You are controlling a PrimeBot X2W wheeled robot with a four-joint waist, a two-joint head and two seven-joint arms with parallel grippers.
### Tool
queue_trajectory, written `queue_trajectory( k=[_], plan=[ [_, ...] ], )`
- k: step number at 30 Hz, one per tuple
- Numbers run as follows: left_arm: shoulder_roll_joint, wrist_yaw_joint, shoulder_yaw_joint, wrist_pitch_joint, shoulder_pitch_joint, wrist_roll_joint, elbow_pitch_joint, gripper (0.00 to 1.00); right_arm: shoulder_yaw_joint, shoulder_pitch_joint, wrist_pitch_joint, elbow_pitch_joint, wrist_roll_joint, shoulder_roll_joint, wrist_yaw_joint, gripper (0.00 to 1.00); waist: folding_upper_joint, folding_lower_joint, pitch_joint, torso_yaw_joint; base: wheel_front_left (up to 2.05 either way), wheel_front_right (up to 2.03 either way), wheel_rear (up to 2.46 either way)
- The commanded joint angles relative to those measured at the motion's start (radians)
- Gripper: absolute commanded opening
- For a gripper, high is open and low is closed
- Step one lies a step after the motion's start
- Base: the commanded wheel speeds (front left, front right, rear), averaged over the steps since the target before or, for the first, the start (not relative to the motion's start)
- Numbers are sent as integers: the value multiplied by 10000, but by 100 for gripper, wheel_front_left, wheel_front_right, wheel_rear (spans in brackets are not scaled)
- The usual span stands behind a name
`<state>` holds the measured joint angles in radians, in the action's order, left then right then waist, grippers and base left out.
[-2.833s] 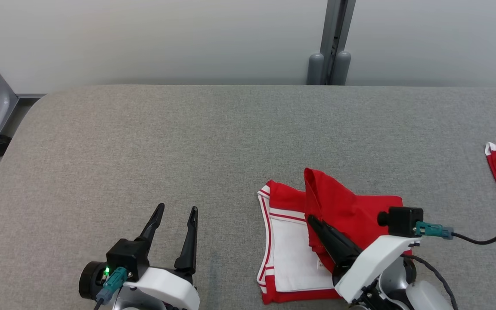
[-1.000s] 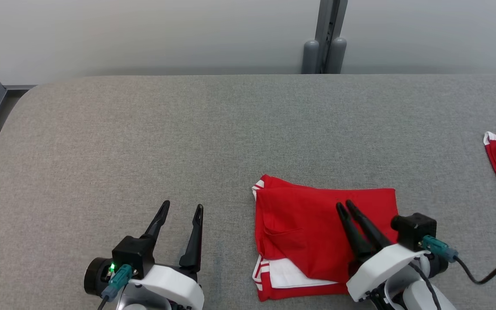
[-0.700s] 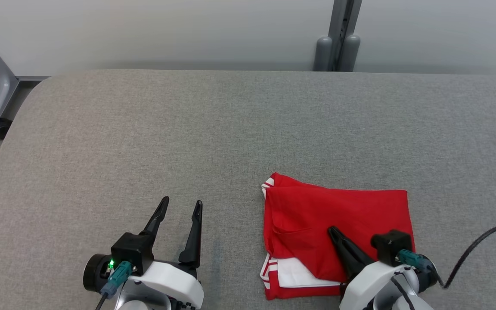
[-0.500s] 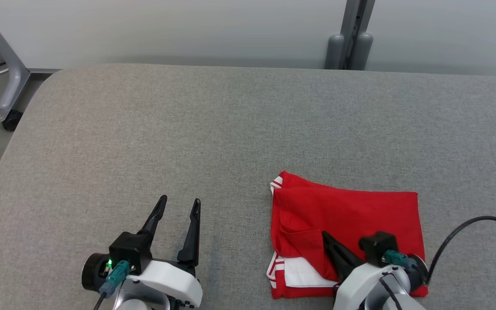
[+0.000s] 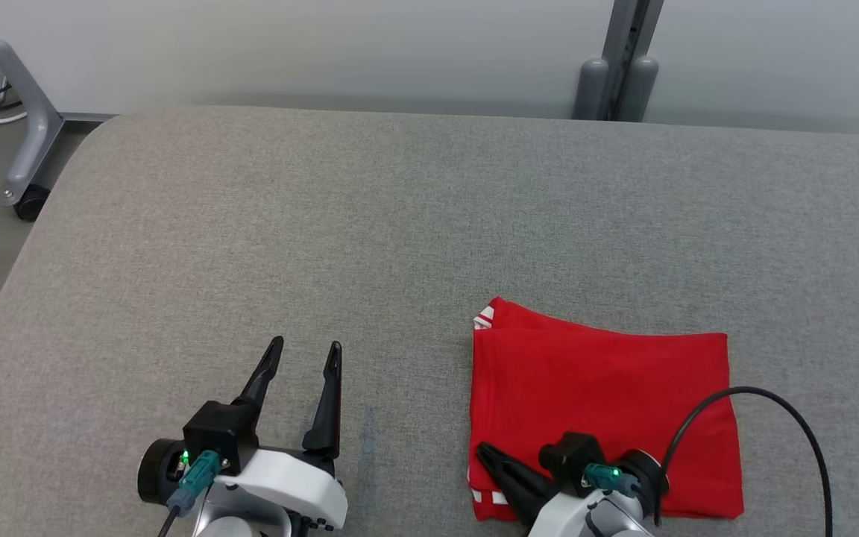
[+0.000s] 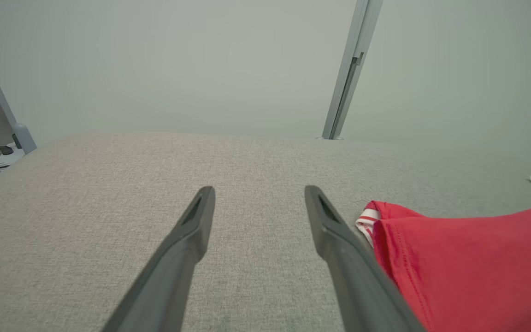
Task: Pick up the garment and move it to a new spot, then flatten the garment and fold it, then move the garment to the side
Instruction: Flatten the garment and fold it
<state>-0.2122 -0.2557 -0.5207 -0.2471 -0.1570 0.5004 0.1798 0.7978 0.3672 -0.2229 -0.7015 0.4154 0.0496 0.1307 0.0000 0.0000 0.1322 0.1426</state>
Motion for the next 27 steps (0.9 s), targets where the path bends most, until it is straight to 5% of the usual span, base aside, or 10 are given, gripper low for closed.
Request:
queue_trajectory(
  k=[1, 6, 17, 23, 24, 27],
  plan=[
    [-54, -25, 39, -36, -95, 27, 20, 100, 134, 32, -95, 22, -23, 34, 0, 0, 0, 0, -25, -43, 0, 0, 0],
    [-108, -60, 46, -54, 2, 41, 11, 100, -414, 87, -358, 413, -180, 49, 0, 0, 0, 0, -128, -238, 0, 0, 0],
    [-206, -27, -126, 6, 37, -61, -22, 100, -4121, -930, -426, 3091, -1863, 45, 0, 2, 0, 0, -443, -699, 0, 0, 0],
    [-203, -42, -160, -38, -194, -174, 55, 100, -5974, -1911, -427, 4738, -2654, 40, 0, 49, 0, 0, -631, -944, 0, 0, 0],
    [-192, -64, -140, -55, -204, -184, 76, 100, -6227, -2056, -429, 4933, -2686, 38, 0, 93, 0, 0, -664, -984, 0, 0, 0],
    [-126, -77, -77, -94, -160, -147, 154, 100, -6826, -2437, -429, 5288, -2719, 40, 0, 100, 0, 0, -758, -1077, 0, 0, 0]
  ],
)
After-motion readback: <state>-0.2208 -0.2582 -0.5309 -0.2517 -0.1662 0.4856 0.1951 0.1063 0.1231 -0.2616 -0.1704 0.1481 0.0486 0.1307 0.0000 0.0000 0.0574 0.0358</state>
